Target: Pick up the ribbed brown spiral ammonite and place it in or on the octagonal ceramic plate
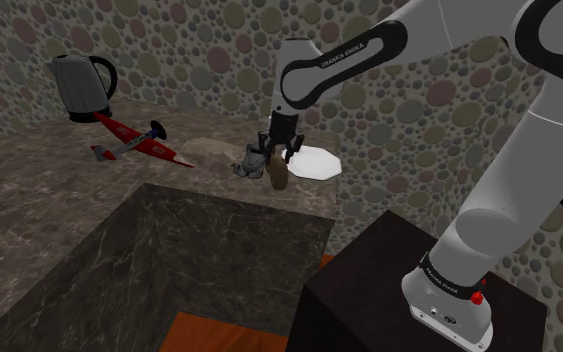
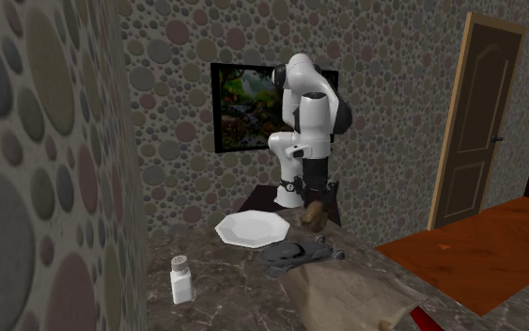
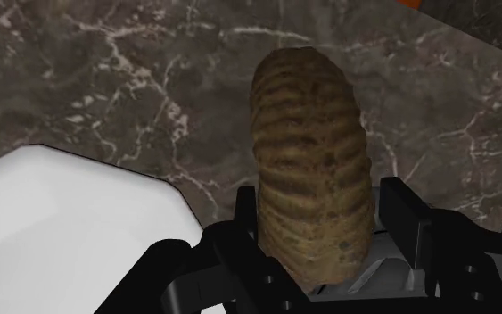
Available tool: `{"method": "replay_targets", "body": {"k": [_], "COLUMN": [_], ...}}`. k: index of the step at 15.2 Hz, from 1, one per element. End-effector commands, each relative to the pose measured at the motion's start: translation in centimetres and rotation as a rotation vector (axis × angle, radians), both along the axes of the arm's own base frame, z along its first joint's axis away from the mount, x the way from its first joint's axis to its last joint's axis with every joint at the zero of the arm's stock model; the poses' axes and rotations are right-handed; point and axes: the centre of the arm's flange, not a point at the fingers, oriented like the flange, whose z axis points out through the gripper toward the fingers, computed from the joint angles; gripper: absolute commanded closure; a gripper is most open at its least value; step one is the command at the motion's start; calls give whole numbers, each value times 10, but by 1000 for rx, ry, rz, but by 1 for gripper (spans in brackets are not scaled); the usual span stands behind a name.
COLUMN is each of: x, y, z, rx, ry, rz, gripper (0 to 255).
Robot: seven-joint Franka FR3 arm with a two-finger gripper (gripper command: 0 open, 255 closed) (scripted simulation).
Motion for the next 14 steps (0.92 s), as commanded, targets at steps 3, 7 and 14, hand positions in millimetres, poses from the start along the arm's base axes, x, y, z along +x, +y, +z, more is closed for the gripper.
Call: {"method": "replay_targets", "body": {"k": [3, 7, 14], "x": [0, 0, 4], "y": [-1, -1, -40], "z": [22, 44, 64], "rx": [0, 0, 0], "ry": [0, 0, 0], "rz": [0, 0, 0], "gripper": [255, 255, 255]}}
